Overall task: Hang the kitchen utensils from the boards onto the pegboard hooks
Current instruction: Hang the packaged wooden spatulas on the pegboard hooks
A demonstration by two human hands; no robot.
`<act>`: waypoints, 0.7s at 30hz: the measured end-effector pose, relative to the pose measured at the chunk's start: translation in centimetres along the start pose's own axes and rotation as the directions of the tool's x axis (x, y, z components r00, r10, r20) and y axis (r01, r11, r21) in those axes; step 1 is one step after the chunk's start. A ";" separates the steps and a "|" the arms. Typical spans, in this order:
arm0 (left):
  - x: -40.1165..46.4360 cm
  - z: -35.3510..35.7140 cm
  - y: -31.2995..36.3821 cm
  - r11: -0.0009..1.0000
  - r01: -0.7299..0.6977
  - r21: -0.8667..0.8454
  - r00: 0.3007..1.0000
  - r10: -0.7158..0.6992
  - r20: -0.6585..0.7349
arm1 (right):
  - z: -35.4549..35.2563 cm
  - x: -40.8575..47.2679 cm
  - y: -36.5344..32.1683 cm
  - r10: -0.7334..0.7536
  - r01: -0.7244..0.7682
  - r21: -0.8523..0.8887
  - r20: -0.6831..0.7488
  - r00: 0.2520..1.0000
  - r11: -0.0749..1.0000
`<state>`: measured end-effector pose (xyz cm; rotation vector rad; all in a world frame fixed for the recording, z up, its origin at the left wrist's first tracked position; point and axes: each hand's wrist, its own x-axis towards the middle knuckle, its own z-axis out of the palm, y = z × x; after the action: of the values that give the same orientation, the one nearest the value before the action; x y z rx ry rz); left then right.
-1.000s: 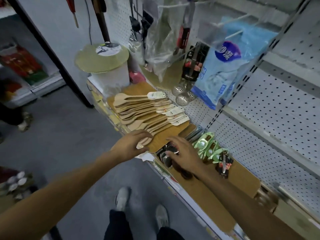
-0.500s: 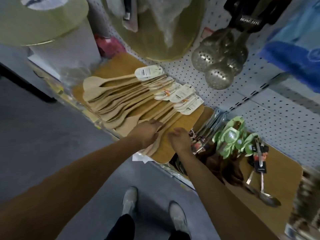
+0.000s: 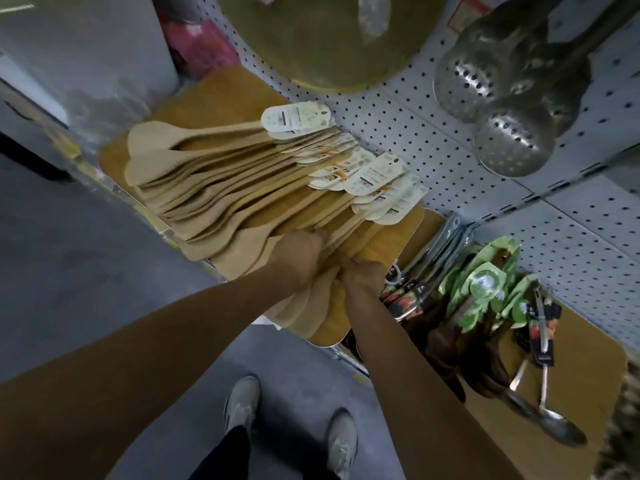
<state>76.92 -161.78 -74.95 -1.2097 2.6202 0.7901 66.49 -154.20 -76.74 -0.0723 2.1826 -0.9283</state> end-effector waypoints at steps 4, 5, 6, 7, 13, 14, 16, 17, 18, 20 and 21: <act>-0.6 -1.6 1.1 0.964 -0.005 -0.267 0.999 -0.009 -0.053 | -2.7 -1.6 -0.3 -0.001 0.006 0.065 -0.070 0.998 0.998; -0.9 -2.0 1.6 0.951 -0.008 -0.310 0.999 -0.008 -0.050 | -3.5 -2.2 -0.5 -0.009 0.015 0.071 -0.079 0.997 0.997; -1.4 -2.4 2.3 0.933 -0.007 -0.360 0.999 -0.008 -0.039 | -4.4 -2.8 -0.6 -0.019 0.025 0.072 -0.087 0.996 0.997; -1.9 -2.8 3.0 0.912 -0.002 -0.410 1.000 -0.009 -0.025 | -5.2 -3.6 -0.7 -0.025 0.032 0.072 -0.093 0.995 0.997; -5.7 -5.6 8.5 0.864 0.010 -0.504 0.996 0.038 0.085 | -11.4 -8.2 -0.9 -0.062 0.067 0.074 -0.064 0.996 0.995; -6.5 -6.0 9.3 0.861 0.010 -0.509 0.994 0.048 0.100 | -12.5 -9.0 -1.0 -0.056 0.061 0.072 -0.058 0.997 0.996; -8.4 -6.5 10.9 0.855 -0.013 -0.518 0.993 0.073 0.096 | -15.0 -10.6 -1.0 -0.045 0.047 0.069 -0.040 0.998 0.996; -9.5 -6.6 11.7 0.848 -0.022 -0.530 0.993 0.080 0.087 | -16.3 -11.4 -1.0 -0.054 0.056 0.063 -0.034 0.998 0.996; -10.6 -6.8 12.6 0.837 -0.030 -0.546 0.993 0.085 0.077 | -17.6 -12.4 -0.8 -0.067 0.068 0.057 -0.025 0.997 0.996; -13.1 -7.3 14.7 0.829 -0.038 -0.558 0.995 0.082 0.054 | -20.4 -14.0 -0.1 -0.108 0.109 0.045 -0.011 0.994 0.993; -14.4 -7.5 15.9 0.823 -0.035 -0.567 0.996 0.078 0.051 | -21.8 -15.0 0.2 -0.127 0.126 0.041 0.008 0.992 0.991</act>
<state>75.28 -147.60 -57.25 -1.1853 2.4399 1.6806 62.87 -136.26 -57.62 -0.1981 2.1685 -1.0395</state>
